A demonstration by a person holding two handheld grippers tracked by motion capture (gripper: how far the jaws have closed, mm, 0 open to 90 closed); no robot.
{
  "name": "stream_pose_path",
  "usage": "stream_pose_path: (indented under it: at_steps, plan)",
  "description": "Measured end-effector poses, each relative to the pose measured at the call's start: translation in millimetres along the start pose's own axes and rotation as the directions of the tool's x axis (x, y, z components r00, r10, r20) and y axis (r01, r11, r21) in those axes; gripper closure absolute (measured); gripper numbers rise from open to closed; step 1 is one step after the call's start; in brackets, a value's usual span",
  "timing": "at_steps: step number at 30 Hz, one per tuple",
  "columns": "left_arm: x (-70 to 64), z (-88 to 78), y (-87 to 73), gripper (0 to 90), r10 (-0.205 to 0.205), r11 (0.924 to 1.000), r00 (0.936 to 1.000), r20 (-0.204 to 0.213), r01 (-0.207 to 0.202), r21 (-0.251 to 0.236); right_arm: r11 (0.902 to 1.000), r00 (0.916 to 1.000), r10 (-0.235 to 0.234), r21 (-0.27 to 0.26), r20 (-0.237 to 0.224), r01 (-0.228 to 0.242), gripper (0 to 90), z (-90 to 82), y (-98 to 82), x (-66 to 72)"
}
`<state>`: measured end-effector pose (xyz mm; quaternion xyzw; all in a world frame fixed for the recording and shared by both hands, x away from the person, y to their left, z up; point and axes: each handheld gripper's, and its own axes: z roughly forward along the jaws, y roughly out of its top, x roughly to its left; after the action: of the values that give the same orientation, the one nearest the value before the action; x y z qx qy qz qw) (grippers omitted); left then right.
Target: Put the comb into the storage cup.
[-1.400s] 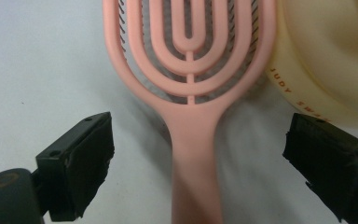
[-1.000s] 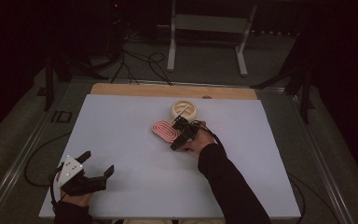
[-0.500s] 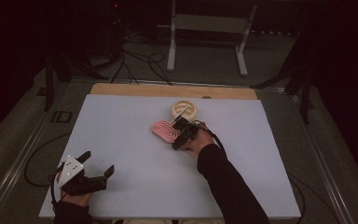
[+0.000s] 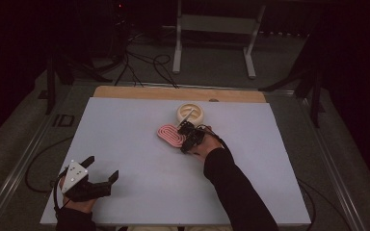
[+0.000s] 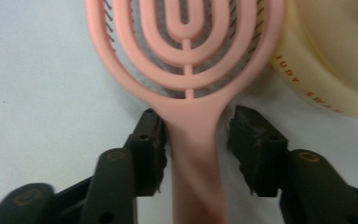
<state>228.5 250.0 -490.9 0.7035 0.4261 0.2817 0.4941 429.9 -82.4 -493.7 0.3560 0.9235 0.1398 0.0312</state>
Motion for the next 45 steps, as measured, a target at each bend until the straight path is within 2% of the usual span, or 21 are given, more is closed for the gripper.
stream_pose_path:
  at_steps: [4,9,16,21,23,26,34,35,40,41,45]
  plan:
    - [-0.4,0.3,0.1,1.4,0.003,1.0000,1.0000,0.002,-0.003,0.002,0.9999,1.0000,-0.004,0.011,0.003,0.004,60.4,-0.6,0.1,1.7]
    - [-0.2,0.4,-0.1,1.4,0.002,1.0000,1.0000,0.001,-0.002,0.001,0.9999,0.9997,-0.001,0.017,-0.023,0.002,65.4,-1.6,-1.4,-0.4]
    - [-0.2,0.8,-0.1,1.4,0.003,1.0000,1.0000,0.002,-0.003,0.003,0.9997,0.9993,0.005,0.026,-0.036,-0.004,67.3,-2.3,-1.8,-0.6]
    - [0.5,0.4,-0.2,1.4,0.001,1.0000,1.0000,-0.002,-0.001,0.004,0.9989,0.9987,-0.047,0.005,-0.020,0.047,69.1,-2.1,-4.0,0.7]
    - [0.5,0.4,-0.2,1.4,0.000,1.0000,1.0000,-0.002,0.000,0.004,0.9992,0.9990,-0.039,0.001,-0.022,0.039,69.2,-2.3,-4.7,1.2]
    - [0.6,0.5,-0.3,1.4,0.000,1.0000,1.0000,-0.003,0.000,0.005,0.9983,0.9982,-0.051,-0.028,-0.032,0.050,69.3,-2.3,-8.4,-1.4]
    - [0.4,0.7,-0.4,1.5,0.002,1.0000,1.0000,-0.005,-0.002,0.009,0.9965,0.9965,-0.076,-0.038,-0.034,0.075,69.4,-4.4,-13.0,1.0]
    - [0.3,0.9,-0.4,1.5,0.002,0.9999,1.0000,-0.007,-0.002,0.011,0.9951,0.9958,-0.082,-0.058,-0.041,0.080,69.4,-5.9,-15.1,2.5]
    - [0.3,1.0,-0.5,1.5,0.003,0.9999,1.0000,-0.008,-0.003,0.014,0.9937,0.9953,-0.087,-0.075,-0.042,0.084,69.4,-8.1,-16.5,3.2]
    - [0.4,0.8,-0.5,1.5,0.003,0.9999,1.0000,-0.008,-0.003,0.013,0.9902,0.9947,-0.095,-0.106,-0.038,0.091,69.4,-11.9,-18.5,4.4]
    - [0.3,1.0,-0.5,1.5,0.003,0.9999,1.0000,-0.008,-0.003,0.014,0.9869,0.9940,-0.100,-0.132,-0.044,0.093,69.4,-16.4,-22.4,5.9]
